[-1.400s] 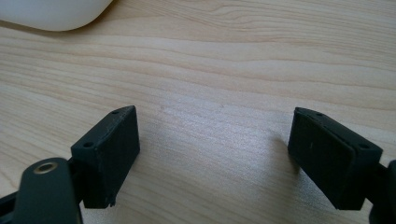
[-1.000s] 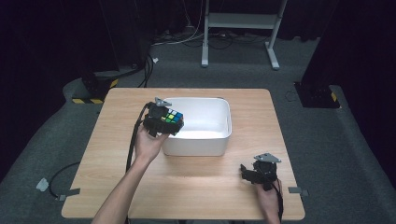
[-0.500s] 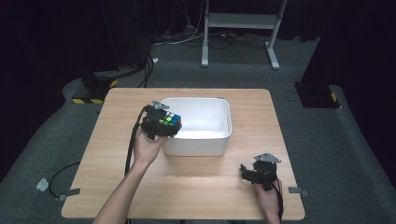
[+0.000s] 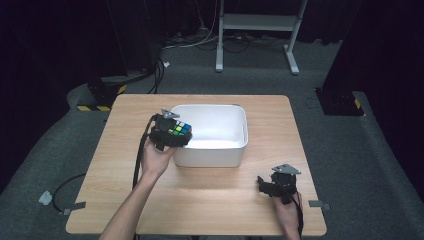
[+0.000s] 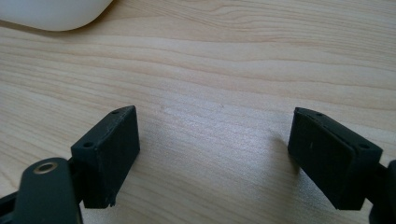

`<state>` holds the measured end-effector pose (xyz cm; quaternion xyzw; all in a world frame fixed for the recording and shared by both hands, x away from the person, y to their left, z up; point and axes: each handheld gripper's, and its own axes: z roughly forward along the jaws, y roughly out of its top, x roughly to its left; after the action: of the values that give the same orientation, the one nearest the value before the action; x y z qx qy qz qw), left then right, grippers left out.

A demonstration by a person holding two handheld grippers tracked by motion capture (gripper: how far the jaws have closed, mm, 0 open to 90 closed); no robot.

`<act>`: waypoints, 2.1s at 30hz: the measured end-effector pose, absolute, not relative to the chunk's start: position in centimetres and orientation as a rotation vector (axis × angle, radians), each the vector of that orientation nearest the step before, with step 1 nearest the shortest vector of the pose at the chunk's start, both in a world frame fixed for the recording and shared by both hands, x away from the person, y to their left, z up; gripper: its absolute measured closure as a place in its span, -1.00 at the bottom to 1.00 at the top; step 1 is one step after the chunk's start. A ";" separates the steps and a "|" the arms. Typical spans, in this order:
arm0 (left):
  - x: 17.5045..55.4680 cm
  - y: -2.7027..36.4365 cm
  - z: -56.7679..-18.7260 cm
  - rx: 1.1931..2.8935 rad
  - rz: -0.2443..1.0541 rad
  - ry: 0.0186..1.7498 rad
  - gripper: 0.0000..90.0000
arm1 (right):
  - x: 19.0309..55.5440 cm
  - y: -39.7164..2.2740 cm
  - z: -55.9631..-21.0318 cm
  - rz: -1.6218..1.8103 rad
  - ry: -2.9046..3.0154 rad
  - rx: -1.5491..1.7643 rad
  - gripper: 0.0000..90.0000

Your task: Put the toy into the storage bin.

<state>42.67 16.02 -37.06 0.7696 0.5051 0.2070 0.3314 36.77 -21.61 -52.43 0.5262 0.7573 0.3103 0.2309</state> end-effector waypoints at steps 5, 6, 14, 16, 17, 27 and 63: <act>42.6 16.0 -37.2 2.021 0.537 1.320 -0.25 | 36.8 -21.6 -52.4 0.853 2.083 1.446 -0.63; 42.6 16.0 -37.3 2.018 0.537 1.322 -0.25 | 36.8 -21.6 -52.4 0.853 2.083 1.446 -0.63; 42.6 16.0 -37.3 2.015 0.538 1.324 -0.25 | 36.8 -21.6 -52.4 0.853 2.082 1.446 -0.63; 42.6 16.0 -37.3 2.014 0.536 1.325 -0.25 | 36.8 -21.6 -52.4 0.852 2.082 1.446 -0.63; 42.6 16.0 -37.3 2.013 0.535 1.327 -0.25 | 36.8 -21.6 -52.4 0.853 2.082 1.446 -0.63; 42.7 15.8 -37.7 2.021 0.527 1.335 -0.26 | 36.8 -21.6 -52.4 0.853 2.082 1.446 -0.63; 42.7 16.0 -38.0 1.989 0.463 1.270 -0.52 | 36.8 -21.6 -52.4 0.853 2.086 1.443 -0.65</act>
<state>42.72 16.04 -37.95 0.7716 0.4928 0.1797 0.3599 36.77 -21.60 -52.43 0.5248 0.7584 0.3101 0.2308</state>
